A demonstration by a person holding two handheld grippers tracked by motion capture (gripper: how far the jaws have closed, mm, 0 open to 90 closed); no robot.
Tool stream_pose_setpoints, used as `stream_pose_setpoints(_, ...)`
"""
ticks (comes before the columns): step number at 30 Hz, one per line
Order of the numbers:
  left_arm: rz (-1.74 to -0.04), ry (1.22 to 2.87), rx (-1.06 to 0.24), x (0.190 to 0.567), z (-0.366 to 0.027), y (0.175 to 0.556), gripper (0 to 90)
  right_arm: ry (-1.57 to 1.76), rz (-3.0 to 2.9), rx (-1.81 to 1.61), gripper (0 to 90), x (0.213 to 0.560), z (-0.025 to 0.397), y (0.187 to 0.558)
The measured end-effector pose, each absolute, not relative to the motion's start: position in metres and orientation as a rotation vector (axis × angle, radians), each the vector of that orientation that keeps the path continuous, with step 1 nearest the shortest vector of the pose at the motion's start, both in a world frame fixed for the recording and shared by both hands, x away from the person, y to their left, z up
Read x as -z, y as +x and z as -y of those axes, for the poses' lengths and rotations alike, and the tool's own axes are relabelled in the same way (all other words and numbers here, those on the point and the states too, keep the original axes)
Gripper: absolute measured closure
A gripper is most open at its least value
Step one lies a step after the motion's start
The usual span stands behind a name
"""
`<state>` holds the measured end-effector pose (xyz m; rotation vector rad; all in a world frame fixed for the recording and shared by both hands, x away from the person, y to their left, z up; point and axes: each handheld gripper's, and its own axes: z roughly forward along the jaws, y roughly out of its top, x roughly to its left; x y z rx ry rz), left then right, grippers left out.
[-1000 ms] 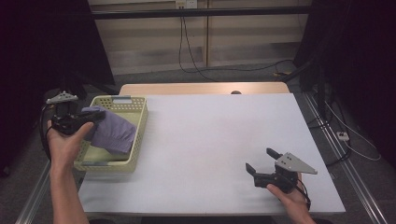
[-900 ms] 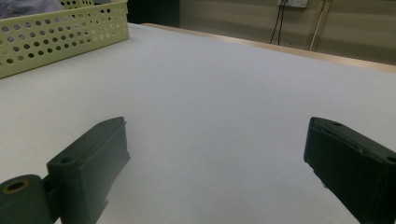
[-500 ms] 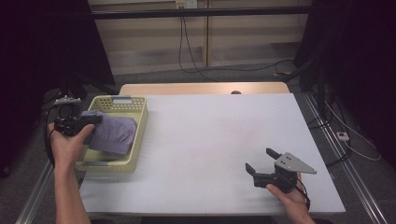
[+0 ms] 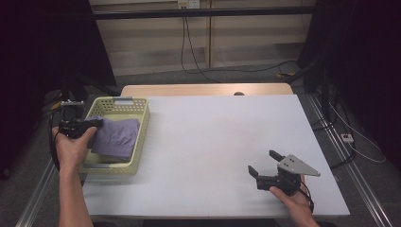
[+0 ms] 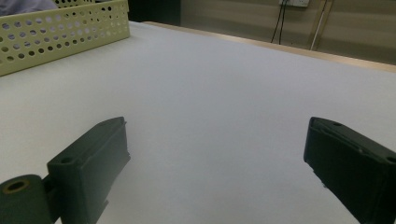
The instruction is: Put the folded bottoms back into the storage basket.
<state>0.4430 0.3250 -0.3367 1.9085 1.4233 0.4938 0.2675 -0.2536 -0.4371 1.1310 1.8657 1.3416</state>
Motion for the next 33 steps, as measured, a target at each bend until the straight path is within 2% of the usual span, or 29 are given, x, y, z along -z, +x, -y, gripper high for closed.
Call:
stream_pose_setpoints(16, -1.372, 1.909, -0.561, 0.343, -0.311, 0.45, 84.2, 1.13, -1.869, -1.337, 6.3, 0.437, 0.254, 0.268)
stream_pose_setpoints(33, -1.46, 1.91, -0.556, 0.358, -0.327, 0.454, 83.5, 1.132, -1.871, -1.337, 6.4, 0.437, 0.254, 0.268)
